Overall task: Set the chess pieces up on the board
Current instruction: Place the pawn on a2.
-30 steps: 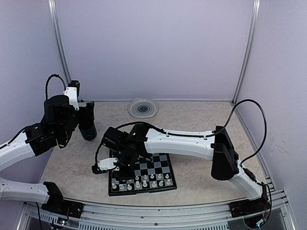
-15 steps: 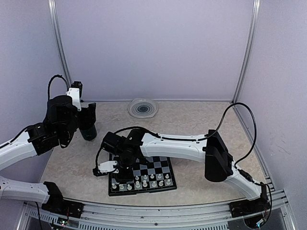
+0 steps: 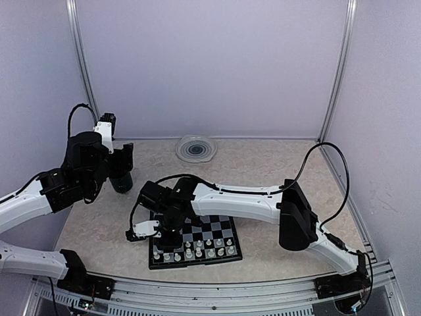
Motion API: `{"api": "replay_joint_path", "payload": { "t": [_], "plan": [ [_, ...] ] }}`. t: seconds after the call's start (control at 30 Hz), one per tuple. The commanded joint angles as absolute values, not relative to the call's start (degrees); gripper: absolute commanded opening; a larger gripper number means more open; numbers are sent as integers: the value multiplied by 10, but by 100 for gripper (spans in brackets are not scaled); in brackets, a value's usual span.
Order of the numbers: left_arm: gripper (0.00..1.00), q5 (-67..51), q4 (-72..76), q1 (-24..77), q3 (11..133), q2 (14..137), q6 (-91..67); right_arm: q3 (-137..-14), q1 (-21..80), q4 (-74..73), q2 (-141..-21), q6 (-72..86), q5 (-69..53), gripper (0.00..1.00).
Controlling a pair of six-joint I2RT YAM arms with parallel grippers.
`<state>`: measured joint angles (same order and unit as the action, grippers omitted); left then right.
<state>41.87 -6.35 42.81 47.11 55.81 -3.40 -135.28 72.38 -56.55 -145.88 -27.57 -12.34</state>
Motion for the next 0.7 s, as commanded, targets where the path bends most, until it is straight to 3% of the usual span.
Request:
{"api": "replay_joint_path", "payload": {
  "t": [0.0, 0.4, 0.67],
  "plan": [
    [84, 410, -75, 432, 484, 561, -35, -1366, 729, -568, -1482, -274, -120, 8],
    [84, 413, -80, 434, 486, 569, -33, -1369, 729, -565, -1474, -263, -112, 24],
    [84, 416, -78, 433, 485, 574, -32, -1359, 727, -561, -1423, -264, -102, 29]
  ]
}}
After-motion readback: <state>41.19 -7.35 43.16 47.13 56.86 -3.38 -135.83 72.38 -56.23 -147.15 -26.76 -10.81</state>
